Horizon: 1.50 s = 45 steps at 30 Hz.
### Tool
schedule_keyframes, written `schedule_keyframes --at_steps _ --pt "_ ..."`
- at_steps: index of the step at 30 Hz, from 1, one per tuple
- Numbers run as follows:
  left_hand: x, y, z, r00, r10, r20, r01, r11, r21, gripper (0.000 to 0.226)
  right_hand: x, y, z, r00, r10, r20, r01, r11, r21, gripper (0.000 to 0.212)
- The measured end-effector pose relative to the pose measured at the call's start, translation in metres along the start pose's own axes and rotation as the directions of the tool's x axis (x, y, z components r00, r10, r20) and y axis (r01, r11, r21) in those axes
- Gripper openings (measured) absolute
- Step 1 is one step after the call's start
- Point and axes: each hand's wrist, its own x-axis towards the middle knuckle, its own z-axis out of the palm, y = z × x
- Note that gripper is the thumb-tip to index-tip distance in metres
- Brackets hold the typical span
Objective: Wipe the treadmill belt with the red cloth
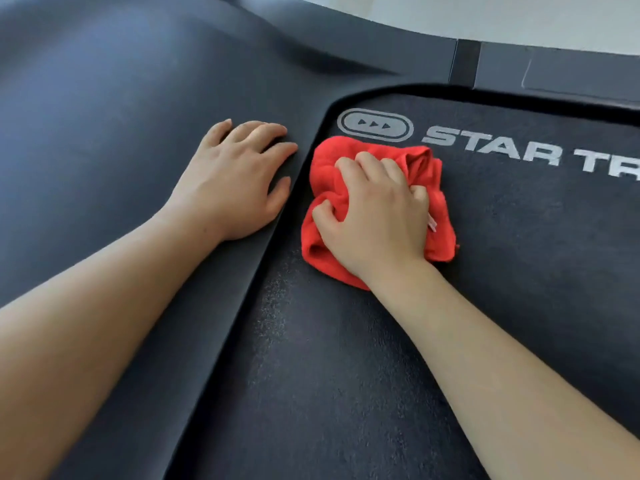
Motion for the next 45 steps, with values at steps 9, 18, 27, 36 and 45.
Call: schedule_keyframes --at_steps 9,18,27,36,45 --pt "0.0 0.001 -0.001 0.999 -0.032 -0.022 0.032 0.999 0.002 0.049 0.053 0.024 0.007 1.0 0.024 0.02 -0.024 1.0 0.018 0.042" --pt "-0.005 0.019 -0.003 0.999 -0.053 -0.005 0.052 0.991 -0.121 0.039 0.02 0.037 -0.002 1.0 0.016 -0.014 -0.015 0.999 0.038 0.042" --pt "-0.001 0.101 0.032 0.981 -0.192 -0.034 0.158 0.882 -0.444 0.046 0.091 0.103 -0.012 0.994 0.103 0.044 -0.101 0.993 -0.062 0.044" --pt "-0.001 0.103 0.039 0.974 -0.222 -0.056 0.181 0.895 -0.407 0.045 0.015 0.105 -0.032 0.996 0.089 -0.003 -0.089 0.995 -0.036 0.044" --pt "0.0 0.107 0.03 0.976 -0.217 -0.027 0.192 0.908 -0.372 0.044 -0.124 0.086 -0.071 0.995 0.091 -0.045 -0.091 0.996 -0.018 0.046"
